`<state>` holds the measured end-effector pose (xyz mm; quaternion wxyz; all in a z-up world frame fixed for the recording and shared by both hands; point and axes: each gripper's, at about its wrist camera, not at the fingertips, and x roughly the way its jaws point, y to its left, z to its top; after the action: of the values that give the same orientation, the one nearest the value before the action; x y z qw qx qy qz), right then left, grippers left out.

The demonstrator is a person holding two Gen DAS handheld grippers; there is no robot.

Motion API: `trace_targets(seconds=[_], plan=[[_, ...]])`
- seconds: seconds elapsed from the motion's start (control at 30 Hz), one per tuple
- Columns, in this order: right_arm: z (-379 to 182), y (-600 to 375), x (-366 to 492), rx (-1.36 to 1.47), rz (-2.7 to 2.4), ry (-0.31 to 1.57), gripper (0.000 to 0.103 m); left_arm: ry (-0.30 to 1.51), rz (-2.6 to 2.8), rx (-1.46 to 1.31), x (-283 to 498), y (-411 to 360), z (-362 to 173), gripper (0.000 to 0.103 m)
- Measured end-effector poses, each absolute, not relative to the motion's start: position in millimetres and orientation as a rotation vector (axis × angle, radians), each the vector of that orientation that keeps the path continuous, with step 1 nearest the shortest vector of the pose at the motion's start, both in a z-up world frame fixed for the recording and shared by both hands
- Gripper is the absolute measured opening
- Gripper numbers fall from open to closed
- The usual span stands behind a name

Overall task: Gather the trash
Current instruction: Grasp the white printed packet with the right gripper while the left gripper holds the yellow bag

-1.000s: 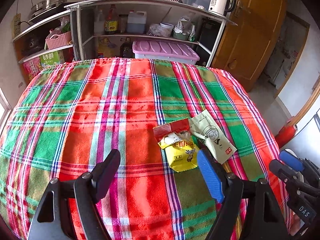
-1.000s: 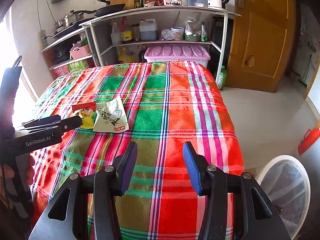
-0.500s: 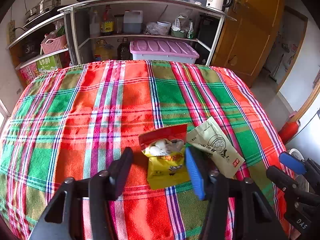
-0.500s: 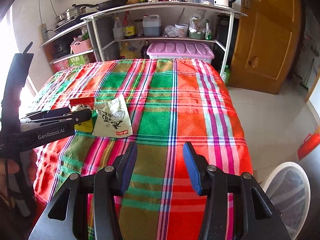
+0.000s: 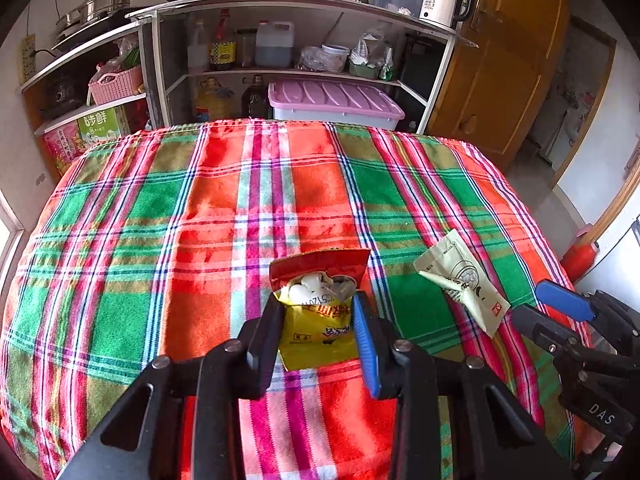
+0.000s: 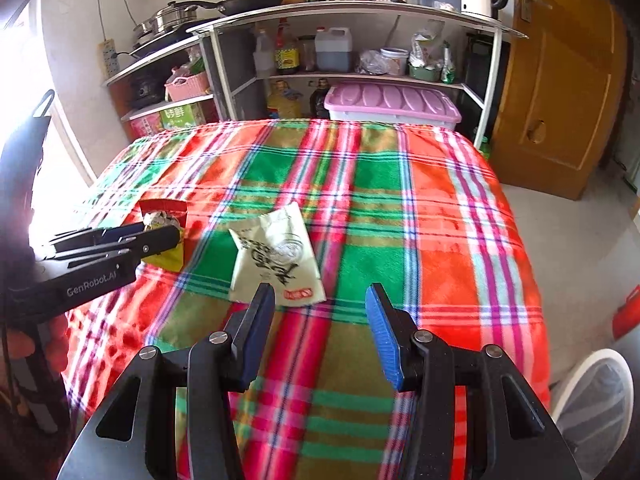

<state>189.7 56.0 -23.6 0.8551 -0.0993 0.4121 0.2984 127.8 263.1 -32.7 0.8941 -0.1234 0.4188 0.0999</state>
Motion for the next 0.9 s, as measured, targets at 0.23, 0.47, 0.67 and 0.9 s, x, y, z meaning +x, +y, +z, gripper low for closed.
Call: trace_targets(seconds=[0.23,0.47,0.67,0.9], plan=[[-29.1,88.8,194.6,-0.212,0.727,0.869,0.049,0.863,0.227,-0.292,113.9,280.3,-36.3,0.036],[-45.6,113.1,194.3,-0.324,0.712,0.888,0.049,0.858,0.217,-0.308,112.6,283.8,-38.7,0.036],[-47.2,111.6,194.5,-0.322,0.713,0.877,0.048,0.854,0.213,-0.314,110.4,285.2,-38.4,0.036],[-45.5,107.8,195.0,-0.312,0.685,0.872,0.025,0.853,0.210,-0.318,109.6,284.9,-37.9,0.036]])
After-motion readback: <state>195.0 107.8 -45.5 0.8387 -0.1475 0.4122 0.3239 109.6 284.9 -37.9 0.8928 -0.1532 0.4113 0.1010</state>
